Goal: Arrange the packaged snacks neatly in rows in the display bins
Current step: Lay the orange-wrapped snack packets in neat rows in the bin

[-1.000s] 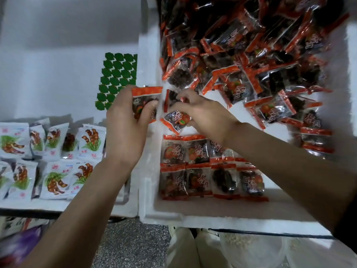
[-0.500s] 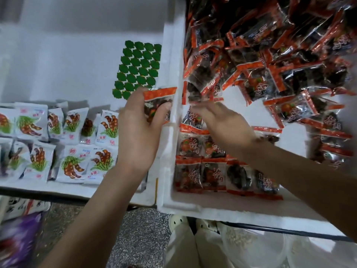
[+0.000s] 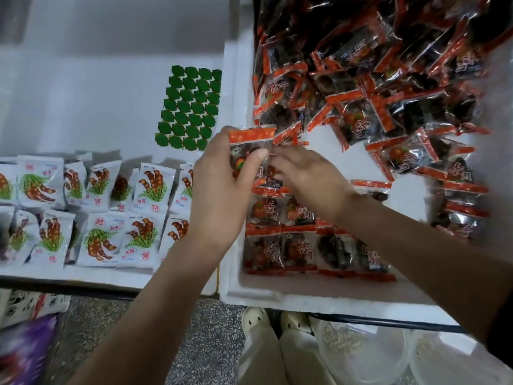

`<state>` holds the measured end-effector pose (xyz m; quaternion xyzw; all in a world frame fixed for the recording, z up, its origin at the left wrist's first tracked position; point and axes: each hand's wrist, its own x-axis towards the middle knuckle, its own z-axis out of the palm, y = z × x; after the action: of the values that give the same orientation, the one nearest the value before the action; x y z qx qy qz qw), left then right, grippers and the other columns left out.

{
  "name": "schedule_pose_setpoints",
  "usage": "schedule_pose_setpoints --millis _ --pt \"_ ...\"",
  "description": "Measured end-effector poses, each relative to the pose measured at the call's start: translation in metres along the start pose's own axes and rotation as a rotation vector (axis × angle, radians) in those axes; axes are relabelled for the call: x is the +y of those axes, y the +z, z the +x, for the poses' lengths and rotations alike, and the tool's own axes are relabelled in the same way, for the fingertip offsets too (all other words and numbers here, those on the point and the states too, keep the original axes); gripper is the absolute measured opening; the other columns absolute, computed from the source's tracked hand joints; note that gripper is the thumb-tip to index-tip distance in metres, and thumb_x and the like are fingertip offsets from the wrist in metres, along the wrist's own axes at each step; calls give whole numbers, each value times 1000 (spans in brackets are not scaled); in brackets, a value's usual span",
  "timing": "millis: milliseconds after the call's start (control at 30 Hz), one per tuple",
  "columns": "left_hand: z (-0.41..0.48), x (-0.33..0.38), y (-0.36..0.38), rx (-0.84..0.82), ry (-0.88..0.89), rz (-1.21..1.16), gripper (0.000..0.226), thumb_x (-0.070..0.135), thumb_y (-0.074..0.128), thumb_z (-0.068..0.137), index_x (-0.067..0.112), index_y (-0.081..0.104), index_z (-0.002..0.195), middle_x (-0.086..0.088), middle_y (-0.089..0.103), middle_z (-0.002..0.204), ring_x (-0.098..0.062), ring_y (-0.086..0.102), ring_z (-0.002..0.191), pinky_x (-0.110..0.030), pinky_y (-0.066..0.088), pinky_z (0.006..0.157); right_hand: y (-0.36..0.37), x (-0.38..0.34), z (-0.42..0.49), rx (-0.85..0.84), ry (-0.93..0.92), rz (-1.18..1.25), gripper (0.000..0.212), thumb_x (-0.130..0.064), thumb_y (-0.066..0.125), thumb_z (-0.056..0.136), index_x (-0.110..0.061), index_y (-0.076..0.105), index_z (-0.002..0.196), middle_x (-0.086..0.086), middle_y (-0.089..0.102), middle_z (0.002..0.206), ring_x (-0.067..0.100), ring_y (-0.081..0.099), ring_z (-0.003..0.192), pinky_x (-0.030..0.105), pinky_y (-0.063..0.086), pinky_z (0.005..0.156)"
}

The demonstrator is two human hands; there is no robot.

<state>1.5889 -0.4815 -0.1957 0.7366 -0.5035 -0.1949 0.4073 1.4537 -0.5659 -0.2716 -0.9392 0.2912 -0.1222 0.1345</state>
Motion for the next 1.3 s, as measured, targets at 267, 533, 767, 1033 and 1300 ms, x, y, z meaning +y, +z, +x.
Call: schedule_pose_setpoints --millis 267,533,767,1033,1300 --pt "-17 15 37 -258 -100 -37 24 33 50 95 24 55 117 12 63 103 3 57 90 -15 44 79 -30 48 -90 -139 367 -26 44 -11 62 86 -10 52 129 11 52 126 31 46 120 44 44 94" --pt "-25 27 76 -374 -102 9 34 33 53 94 9 53 118 7 61 99 -5 55 87 -8 41 74 -26 54 -103 -117 378 201 54 0 62 83 -14 48 133 6 45 138 24 44 125 37 47 95" --pt "-38 46 118 -552 -166 -198 22 25 67 86 20 57 106 5 66 101 -10 62 94 -21 48 80 -72 38 -127 113 738 927 15 -24 52 94 -22 56 108 -1 67 88 15 65 81 30 55 72" --pt "-44 51 158 -523 65 -97 22 19 59 92 17 52 112 7 56 112 -1 54 101 -11 43 86 -90 81 -160 129 922 558 20 -5 70 79 -24 65 84 -9 66 77 12 64 78 26 48 70" --pt "-32 18 168 -799 543 647 45 36 47 97 27 38 140 7 10 158 -17 -2 146 -35 -3 117 -67 94 -140 92 943 413 34 -4 60 87 -10 56 120 7 67 110 22 61 104 26 46 90"
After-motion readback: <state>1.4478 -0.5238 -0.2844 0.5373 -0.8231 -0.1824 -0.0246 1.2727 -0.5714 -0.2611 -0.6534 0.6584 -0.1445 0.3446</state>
